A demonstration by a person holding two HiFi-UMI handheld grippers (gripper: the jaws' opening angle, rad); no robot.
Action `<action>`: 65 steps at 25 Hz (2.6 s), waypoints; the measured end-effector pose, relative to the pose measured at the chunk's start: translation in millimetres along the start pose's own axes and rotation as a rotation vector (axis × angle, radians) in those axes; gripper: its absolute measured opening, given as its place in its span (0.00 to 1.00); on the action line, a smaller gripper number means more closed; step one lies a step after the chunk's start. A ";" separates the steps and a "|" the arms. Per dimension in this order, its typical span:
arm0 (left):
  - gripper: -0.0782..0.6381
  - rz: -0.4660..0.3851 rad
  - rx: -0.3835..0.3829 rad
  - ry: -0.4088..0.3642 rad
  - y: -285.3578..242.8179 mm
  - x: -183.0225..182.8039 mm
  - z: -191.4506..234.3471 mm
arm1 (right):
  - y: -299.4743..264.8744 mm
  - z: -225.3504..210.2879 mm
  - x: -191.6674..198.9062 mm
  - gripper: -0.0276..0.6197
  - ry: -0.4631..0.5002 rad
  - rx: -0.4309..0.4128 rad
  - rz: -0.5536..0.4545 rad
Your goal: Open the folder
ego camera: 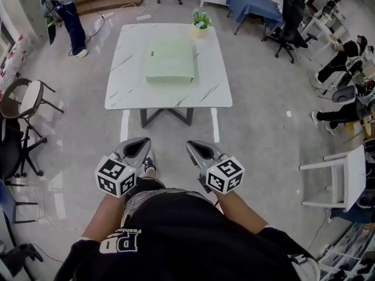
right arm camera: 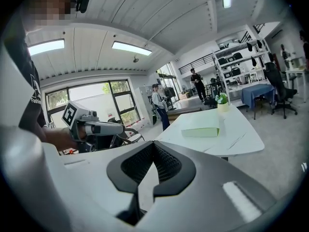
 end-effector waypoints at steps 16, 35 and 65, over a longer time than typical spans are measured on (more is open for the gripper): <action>0.18 0.067 0.039 -0.054 -51.3 -79.9 141.5 | -124.2 -51.4 -82.5 0.04 -0.006 0.068 0.084; 0.18 0.113 0.156 -0.119 -102.9 -130.9 272.8 | -235.5 -86.3 -153.3 0.04 -0.030 0.167 0.100; 0.18 0.090 0.013 -0.057 -154.1 -165.3 267.0 | -234.7 -171.8 -187.5 0.04 0.036 0.061 0.125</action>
Point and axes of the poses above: the fingertips, and each gripper's own axes: y backward along the fingers, z to its left, x out of its underside, the point moved 8 cm from there along y, backward along the fingers, and after that the axes turned 12 degrees about z, right-handed, at the moved point
